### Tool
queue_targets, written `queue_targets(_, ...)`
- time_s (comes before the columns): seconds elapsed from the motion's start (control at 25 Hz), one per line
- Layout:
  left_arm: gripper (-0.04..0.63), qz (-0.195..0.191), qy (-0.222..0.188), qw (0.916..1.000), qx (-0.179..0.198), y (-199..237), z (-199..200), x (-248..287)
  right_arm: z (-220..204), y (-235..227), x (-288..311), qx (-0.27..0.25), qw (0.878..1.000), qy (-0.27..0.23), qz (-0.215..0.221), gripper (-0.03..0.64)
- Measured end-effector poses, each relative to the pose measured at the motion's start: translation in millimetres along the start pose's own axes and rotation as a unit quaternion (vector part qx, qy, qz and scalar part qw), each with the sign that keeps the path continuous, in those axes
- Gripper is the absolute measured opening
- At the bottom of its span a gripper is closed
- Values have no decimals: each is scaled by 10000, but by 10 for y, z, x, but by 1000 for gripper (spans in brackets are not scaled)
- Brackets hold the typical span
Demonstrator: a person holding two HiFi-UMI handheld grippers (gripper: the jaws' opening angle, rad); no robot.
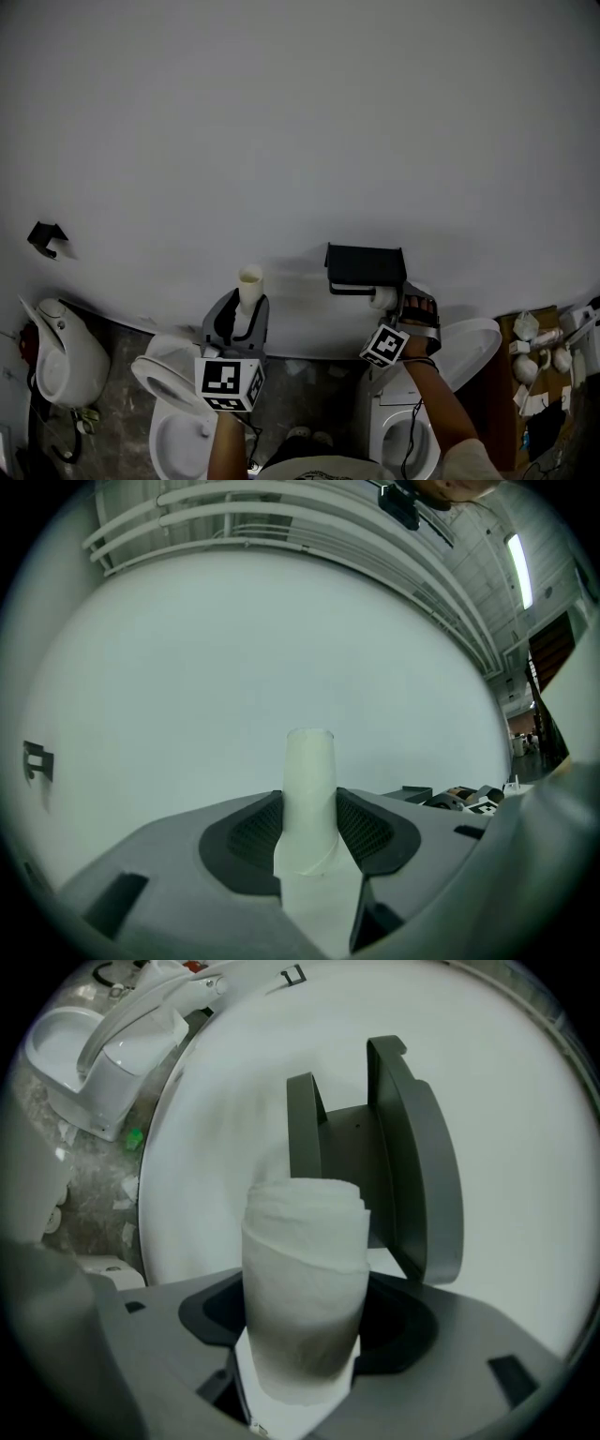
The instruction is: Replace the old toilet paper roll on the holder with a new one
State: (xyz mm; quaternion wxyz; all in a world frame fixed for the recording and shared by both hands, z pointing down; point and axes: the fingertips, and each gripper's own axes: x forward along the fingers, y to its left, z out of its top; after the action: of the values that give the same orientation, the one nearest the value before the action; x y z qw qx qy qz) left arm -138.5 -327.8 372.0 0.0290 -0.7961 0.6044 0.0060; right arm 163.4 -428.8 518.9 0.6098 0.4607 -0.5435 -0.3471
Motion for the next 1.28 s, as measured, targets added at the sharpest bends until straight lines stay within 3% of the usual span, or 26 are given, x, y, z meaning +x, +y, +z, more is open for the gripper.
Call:
queue_targets(0.24,183,185,38,9998,17,134,-11,-142,95,5,-2,54,9996,30,-288,307)
queue_targets(0.72,183,457,67,9989,108,303,-8,-326,546,36,-91,-282,9964,-414,-682,307)
queue_targets(1.12,183,578,110,9982,96,338,-30,-468,928,68,-248,-46,9955,-807,-485,316)
queue_targets(1.28,183,540,80,9985,18,319,-28,-471,1000,92,-437,274,9938,-1059,-184,388)
